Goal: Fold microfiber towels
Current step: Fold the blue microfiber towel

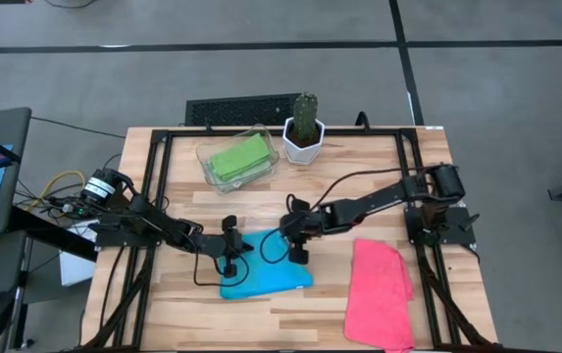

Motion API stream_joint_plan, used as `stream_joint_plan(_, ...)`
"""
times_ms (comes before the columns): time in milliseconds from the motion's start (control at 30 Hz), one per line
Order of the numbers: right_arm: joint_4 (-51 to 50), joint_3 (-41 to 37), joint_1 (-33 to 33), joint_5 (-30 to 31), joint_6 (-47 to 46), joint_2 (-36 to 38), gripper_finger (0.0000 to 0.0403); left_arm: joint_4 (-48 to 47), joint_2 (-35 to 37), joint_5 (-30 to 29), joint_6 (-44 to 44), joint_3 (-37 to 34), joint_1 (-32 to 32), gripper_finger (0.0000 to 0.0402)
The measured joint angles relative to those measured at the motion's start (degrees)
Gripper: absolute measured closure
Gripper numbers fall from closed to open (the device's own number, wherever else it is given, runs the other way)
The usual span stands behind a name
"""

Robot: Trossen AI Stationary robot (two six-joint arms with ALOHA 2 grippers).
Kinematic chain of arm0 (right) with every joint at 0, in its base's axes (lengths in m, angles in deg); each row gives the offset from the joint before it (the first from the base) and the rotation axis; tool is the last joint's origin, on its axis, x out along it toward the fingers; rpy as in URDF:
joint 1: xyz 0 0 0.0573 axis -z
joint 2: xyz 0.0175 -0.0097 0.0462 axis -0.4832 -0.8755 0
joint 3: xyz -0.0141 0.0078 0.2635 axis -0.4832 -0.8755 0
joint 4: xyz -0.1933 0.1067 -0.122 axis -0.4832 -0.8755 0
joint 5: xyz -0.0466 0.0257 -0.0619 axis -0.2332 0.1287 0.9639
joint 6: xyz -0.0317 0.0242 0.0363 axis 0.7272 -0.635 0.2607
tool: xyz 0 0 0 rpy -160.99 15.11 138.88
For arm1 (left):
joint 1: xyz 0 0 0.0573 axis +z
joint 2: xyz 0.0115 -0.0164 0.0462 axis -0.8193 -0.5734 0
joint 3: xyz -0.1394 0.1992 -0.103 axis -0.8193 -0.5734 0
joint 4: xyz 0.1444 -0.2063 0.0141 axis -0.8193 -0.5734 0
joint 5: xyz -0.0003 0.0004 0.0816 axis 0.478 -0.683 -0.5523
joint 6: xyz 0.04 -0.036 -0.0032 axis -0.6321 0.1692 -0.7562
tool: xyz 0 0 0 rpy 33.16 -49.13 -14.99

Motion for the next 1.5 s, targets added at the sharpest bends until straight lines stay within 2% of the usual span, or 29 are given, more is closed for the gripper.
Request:
stream_joint_plan(300, -2.09, 5.39, 1.44, -0.04, 1.87, -1.91, 0.0386, -0.34, -0.98, -1.98, -0.07, -0.02, 0.0, 0.0401)
stream_joint_plan(500, -0.07, 5.69, 2.55, -0.12, 1.48, -2.28, 0.0383, 2.13, -7.34, -2.76, 0.85, 2.26, 0.0, 0.0401)
stream_joint_plan(633, 2.68, 5.64, 2.53, -2.35, 1.27, -4.59, 0.0385, 5.37, -10.24, -2.53, -0.15, 3.68, -0.11, 0.0401)
stream_joint_plan(1500, 7.23, 6.08, 2.81, -3.21, 0.02, -9.23, 0.0367, 6.79, -10.64, -2.68, -0.7, 3.91, -0.15, 0.0401)
